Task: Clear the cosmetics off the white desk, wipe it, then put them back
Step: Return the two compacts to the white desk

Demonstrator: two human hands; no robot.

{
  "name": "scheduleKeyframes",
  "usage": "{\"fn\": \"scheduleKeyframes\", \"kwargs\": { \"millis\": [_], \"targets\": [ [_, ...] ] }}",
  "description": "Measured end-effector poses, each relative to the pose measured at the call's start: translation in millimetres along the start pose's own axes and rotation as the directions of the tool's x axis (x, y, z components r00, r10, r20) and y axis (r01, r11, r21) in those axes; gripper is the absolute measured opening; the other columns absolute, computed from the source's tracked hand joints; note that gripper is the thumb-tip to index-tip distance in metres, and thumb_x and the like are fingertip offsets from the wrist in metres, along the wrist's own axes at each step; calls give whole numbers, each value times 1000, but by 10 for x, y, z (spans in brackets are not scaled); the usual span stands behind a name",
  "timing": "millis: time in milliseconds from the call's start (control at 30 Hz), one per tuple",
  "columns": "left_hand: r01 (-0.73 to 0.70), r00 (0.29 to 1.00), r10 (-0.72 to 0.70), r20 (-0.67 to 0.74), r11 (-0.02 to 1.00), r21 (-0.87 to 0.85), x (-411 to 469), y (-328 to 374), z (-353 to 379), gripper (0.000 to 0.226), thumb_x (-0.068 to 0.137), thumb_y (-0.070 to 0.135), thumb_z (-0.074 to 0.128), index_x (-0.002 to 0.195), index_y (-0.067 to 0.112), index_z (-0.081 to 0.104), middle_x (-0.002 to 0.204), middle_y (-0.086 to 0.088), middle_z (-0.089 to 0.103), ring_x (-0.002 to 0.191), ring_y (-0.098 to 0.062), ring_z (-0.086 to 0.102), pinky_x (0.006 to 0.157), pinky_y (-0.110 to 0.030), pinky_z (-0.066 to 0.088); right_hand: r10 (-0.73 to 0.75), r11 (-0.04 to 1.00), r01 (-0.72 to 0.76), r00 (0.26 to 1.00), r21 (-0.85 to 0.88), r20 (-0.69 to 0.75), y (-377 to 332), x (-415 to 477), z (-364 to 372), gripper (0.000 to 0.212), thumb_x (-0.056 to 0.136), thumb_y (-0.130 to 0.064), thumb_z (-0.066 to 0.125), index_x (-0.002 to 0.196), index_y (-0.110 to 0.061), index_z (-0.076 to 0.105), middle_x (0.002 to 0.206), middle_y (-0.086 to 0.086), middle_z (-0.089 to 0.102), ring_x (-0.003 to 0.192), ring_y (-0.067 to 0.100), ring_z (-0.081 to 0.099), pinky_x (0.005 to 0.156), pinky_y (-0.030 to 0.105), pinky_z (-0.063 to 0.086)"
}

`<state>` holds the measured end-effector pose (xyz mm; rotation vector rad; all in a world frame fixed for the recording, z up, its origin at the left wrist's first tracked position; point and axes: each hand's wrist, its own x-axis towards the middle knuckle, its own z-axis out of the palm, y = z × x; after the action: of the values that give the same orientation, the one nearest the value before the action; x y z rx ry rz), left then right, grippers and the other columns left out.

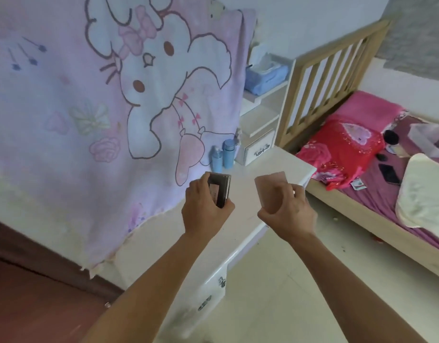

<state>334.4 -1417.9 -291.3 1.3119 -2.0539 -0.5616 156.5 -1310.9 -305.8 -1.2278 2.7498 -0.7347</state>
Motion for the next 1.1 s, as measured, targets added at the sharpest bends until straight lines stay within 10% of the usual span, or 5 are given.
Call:
{"fn": "scheduleKeyframes", "kwargs": {
  "millis": [367, 633, 867, 1100],
  "targets": [
    [310, 950, -311, -16, 941, 135, 1120, -301, 1119, 72, 71, 44, 71, 133, 30, 37, 121, 5, 48, 107, -19, 50, 79, -37, 53, -165, 986, 157, 947, 52, 275, 170, 1794, 990, 67, 66, -50, 68, 125, -28, 43, 128, -2, 43, 103, 25, 57, 77, 38, 50],
    [652, 758, -633, -159, 730, 203, 1307, -578, 1464, 74, 71, 42, 71, 135, 23, 39, 121, -4, 49, 110, -28, 51, 78, -41, 51, -545, 778, 628, 662, 17, 515, -161, 2554, 1632, 59, 67, -28, 41, 127, -30, 37, 118, -3, 41, 96, 29, 52, 58, 34, 39],
    [812, 575, -816, -64, 559, 169, 1282, -1010, 1902, 74, 73, 44, 72, 134, 22, 38, 124, -2, 47, 112, -27, 52, 81, -41, 51, -459, 832, 541, 556, 118, 693, -170, 2641, 2251, 77, 67, -47, 68, 134, -25, 37, 123, 3, 46, 101, 26, 57, 73, 33, 45],
    [821, 545, -838, -12, 531, 211, 1419, -1576, 2168, 74, 73, 46, 72, 132, 20, 38, 123, -5, 47, 112, -29, 51, 81, -41, 49, -427, 852, 515, 571, 100, 701, -350, 2624, 2868, 72, 72, -45, 69, 136, -25, 43, 132, 6, 47, 107, 30, 55, 79, 39, 48]
  ]
}}
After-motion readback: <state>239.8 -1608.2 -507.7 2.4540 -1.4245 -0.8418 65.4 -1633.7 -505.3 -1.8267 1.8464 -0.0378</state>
